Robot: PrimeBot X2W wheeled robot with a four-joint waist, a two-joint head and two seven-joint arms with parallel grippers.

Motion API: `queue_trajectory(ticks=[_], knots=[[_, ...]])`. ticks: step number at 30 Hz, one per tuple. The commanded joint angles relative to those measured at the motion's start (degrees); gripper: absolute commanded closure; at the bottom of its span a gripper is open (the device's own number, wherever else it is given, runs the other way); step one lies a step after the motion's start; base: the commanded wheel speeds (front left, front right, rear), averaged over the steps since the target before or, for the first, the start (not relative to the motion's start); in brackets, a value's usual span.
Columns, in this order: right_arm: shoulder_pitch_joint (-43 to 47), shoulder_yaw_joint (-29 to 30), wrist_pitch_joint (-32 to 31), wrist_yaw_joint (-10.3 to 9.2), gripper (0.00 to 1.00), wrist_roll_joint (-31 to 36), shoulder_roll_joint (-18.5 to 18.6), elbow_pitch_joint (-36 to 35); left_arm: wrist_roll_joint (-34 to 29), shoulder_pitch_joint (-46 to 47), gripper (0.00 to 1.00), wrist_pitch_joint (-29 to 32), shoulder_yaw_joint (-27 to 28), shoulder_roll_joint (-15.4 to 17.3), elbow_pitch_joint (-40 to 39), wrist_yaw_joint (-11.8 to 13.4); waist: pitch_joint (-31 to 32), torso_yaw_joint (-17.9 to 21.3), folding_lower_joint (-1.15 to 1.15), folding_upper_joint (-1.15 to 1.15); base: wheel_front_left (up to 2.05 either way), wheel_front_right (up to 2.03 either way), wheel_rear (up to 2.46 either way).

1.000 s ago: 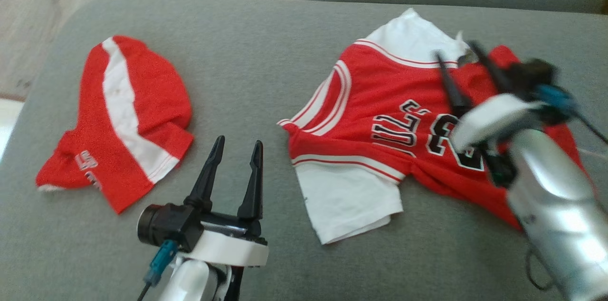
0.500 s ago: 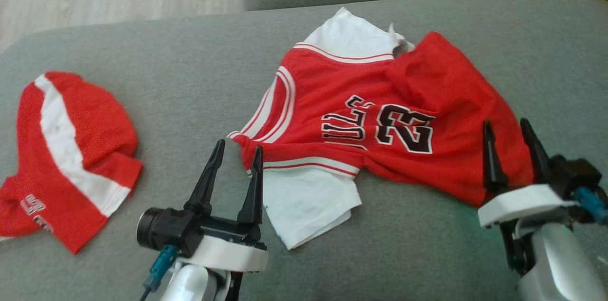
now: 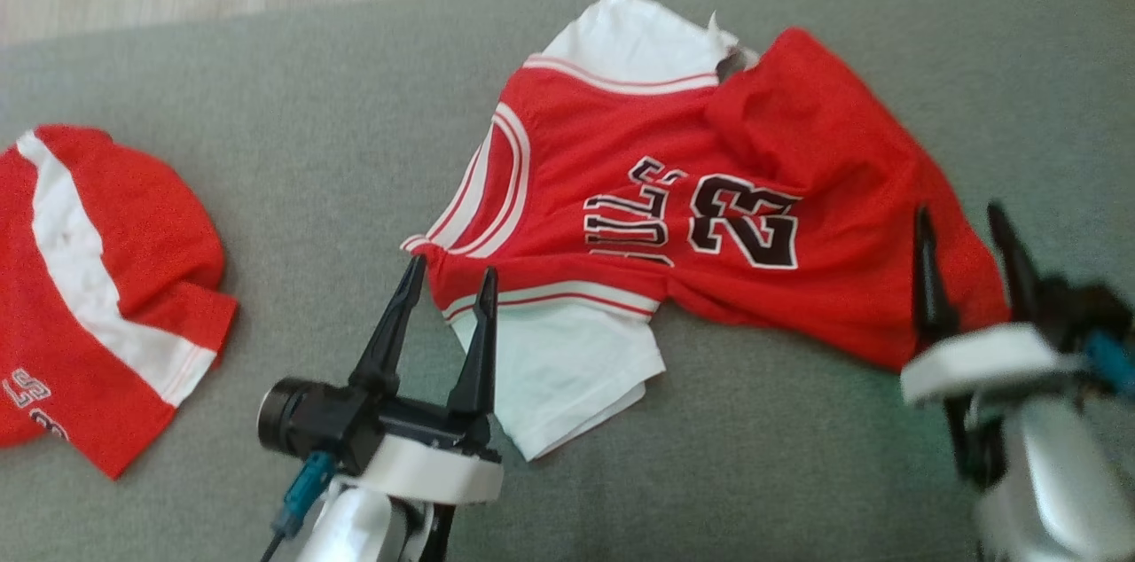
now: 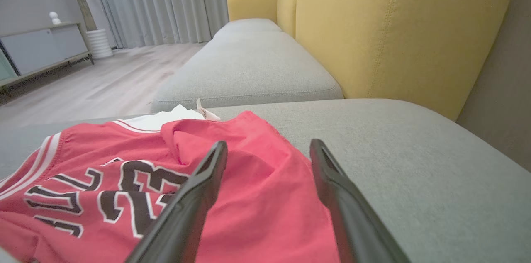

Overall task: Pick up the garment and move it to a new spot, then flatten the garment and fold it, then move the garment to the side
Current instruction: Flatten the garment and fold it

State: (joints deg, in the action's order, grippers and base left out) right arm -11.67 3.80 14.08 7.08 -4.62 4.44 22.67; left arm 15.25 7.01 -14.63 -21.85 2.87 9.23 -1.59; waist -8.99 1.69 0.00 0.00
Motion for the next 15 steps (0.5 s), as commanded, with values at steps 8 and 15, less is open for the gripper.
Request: queue_trajectory(ticks=[8,15], knots=[[-20.3,-2.2,-10.2,0.41,0.00,1.1,5.3,6.7,-0.7,6.9,0.00,-0.4,-0.1,0.0,-1.4,-0.8,-8.9,-4.9,0.00,0.00,0.00,0.00,0.00],[-32.6,-2.2,-16.8,0.41,0.00,3.5,10.6,20.9,0.0,9.5,0.00,-0.4,-1.2,0.0,-1.5,-0.5,-13.2,-9.2,0.00,0.00,0.00,0.00,0.00]])
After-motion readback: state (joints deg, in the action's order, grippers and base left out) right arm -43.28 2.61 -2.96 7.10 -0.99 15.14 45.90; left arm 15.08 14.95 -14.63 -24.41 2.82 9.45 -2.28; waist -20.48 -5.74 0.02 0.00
